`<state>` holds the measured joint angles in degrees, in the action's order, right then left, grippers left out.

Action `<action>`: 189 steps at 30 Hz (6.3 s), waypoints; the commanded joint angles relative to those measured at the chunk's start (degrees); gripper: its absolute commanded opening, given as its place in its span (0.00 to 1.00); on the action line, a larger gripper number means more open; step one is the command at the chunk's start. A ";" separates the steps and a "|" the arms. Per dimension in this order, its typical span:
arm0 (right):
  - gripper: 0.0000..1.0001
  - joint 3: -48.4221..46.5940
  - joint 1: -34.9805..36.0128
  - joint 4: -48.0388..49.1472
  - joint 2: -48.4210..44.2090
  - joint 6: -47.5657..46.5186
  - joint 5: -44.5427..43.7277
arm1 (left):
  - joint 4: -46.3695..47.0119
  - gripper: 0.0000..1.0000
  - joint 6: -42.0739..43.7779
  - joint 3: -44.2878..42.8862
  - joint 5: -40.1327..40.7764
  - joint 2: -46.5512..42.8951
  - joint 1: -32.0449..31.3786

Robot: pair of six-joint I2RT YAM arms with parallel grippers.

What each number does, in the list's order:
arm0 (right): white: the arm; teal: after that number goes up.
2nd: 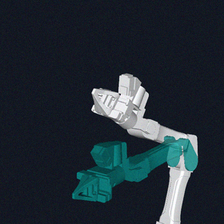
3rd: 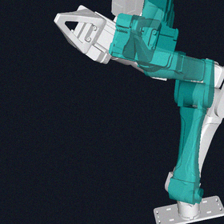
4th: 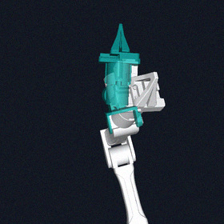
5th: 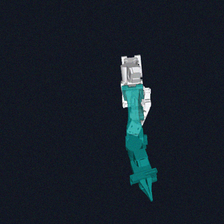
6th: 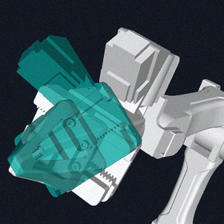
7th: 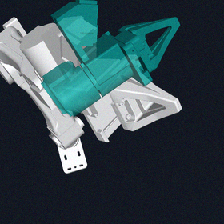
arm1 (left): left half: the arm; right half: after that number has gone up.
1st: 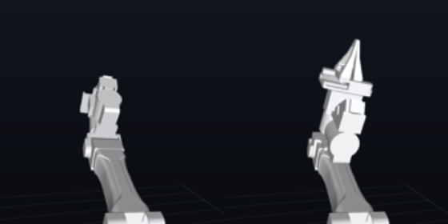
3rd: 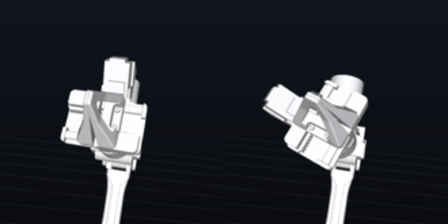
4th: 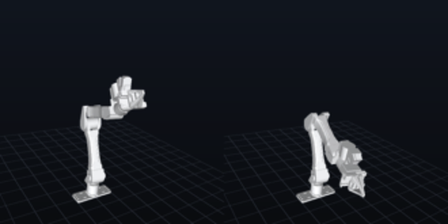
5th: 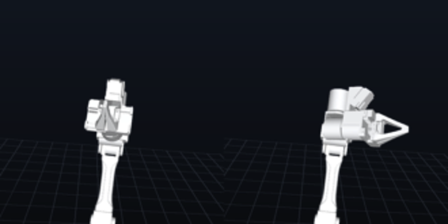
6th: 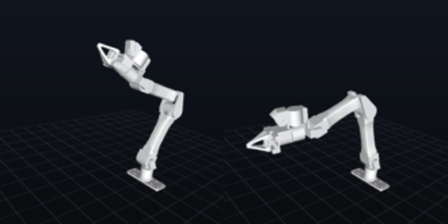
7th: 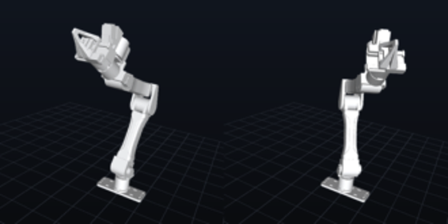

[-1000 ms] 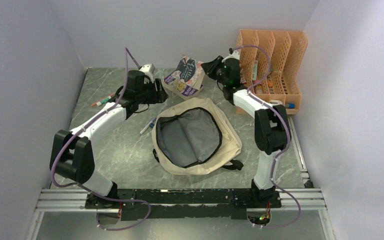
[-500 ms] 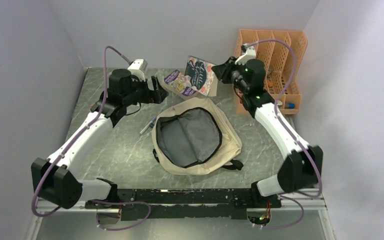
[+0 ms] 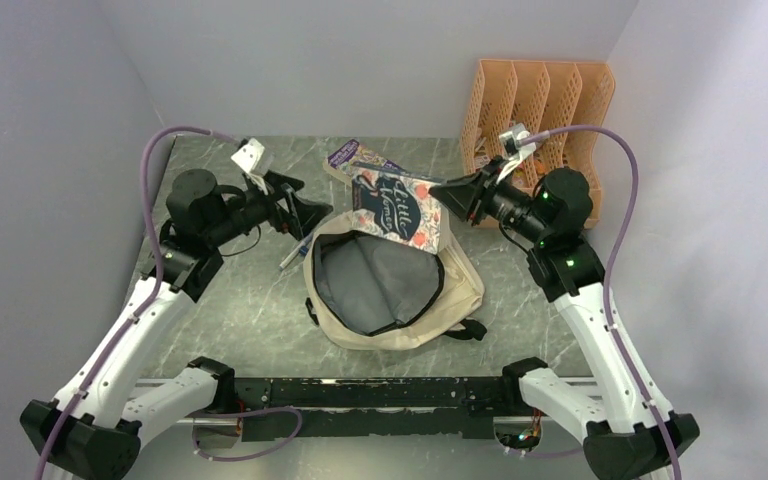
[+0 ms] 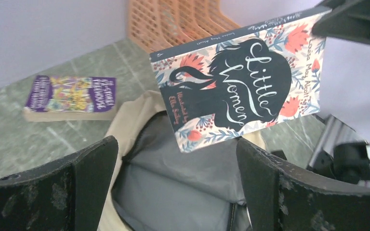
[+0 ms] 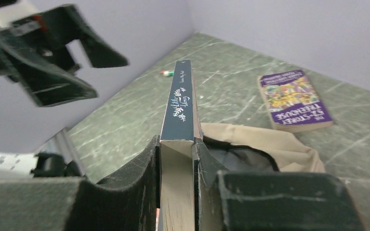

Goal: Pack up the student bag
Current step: Pick up the book from the center of the board, then place the book in the student bag.

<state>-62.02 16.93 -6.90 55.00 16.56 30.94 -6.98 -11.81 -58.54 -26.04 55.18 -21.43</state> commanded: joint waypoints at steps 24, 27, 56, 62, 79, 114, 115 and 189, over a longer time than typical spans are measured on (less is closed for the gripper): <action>0.00 -2.93 -0.23 19.47 -3.64 12.14 30.22 | 90.49 0.77 -34.86 35.46 -29.33 -3.44 -3.61; 0.00 -2.64 -0.23 19.90 -3.26 12.27 30.87 | 84.00 0.71 -32.97 33.16 -30.43 -3.08 -3.78; 0.00 -1.85 -0.23 18.37 -1.19 6.77 31.88 | 75.94 0.05 -31.81 27.59 -34.93 3.01 -7.55; 0.34 -2.18 -0.23 8.15 -3.10 -0.22 19.51 | 59.54 0.05 -24.92 23.19 -33.40 2.78 -7.57; 0.90 0.09 -0.23 -13.94 -8.43 2.16 -33.12 | 12.79 0.05 -12.81 9.54 1.60 5.72 -5.57; 0.96 -11.56 39.81 -27.40 43.13 -7.49 -58.75 | -13.12 0.05 -11.70 -0.81 47.53 -1.32 -5.28; 0.96 -11.79 40.29 -27.60 44.18 -7.34 -60.06 | -13.22 0.05 -11.64 -0.88 47.61 -1.35 -5.28; 0.00 -6.64 26.50 -11.78 29.11 1.36 -54.50 | -24.27 0.05 -31.90 -6.76 8.57 7.69 -5.36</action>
<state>-68.58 43.79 -25.98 87.74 14.39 -21.71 -32.27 -41.89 -64.75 -14.02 62.96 -26.74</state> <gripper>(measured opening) 0.025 0.294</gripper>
